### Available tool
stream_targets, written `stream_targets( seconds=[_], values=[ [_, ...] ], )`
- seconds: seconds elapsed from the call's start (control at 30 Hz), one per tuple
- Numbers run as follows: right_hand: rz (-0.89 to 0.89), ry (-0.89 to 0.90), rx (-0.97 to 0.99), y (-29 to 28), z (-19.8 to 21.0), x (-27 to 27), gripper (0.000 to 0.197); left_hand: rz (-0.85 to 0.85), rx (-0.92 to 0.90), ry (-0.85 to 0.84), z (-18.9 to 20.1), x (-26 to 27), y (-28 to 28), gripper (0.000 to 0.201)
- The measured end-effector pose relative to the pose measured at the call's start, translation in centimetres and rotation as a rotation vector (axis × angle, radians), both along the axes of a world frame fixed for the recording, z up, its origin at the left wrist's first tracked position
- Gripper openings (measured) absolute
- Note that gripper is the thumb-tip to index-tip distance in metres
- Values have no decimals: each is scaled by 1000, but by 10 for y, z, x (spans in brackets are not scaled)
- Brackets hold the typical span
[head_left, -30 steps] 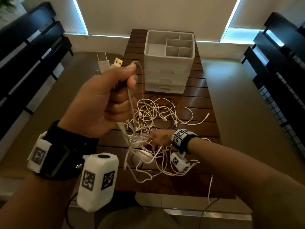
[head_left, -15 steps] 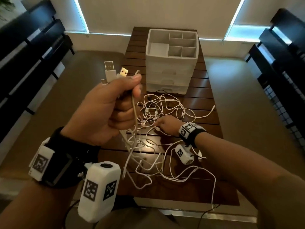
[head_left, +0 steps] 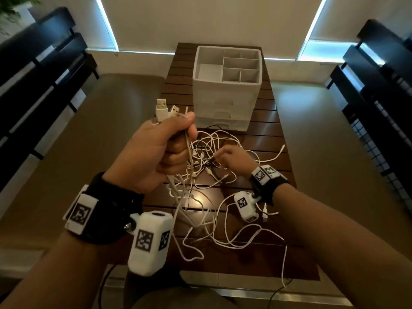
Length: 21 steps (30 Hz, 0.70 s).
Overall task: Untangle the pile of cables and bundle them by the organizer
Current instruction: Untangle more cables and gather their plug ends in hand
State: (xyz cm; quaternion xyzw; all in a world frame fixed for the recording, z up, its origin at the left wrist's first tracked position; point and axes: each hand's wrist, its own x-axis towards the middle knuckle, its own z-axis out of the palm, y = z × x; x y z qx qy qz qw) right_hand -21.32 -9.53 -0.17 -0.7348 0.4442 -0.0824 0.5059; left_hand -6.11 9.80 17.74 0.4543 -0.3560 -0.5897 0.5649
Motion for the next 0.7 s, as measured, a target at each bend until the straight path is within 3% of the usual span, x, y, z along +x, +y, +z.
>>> stream_targets(
  seconds=[0.07,0.17,0.23,0.33,0.47,0.6,0.7],
  values=[
    [-112,-213,132,12,33,-11,27,22,25,-30,-8,2,-9,33],
    [48,-391,422,40,84,-19,59,-10,65,-84,-19,-4,-24,31],
    [85,-463,457,54,107,-14,65,-45,79,-116,-27,-12,-31,30],
    [52,-538,476,59,131,-9,64,-102,99,-142,-38,-26,-33,30],
    [-61,-649,567,52,154,-10,34,-168,198,-111,-58,-44,-22,31],
    [-212,-735,497,28,165,-7,37,-271,249,-65,-82,-53,-5,32],
    [-239,-746,453,15,160,-10,40,-207,262,-78,-90,-52,-3,34]
  ],
)
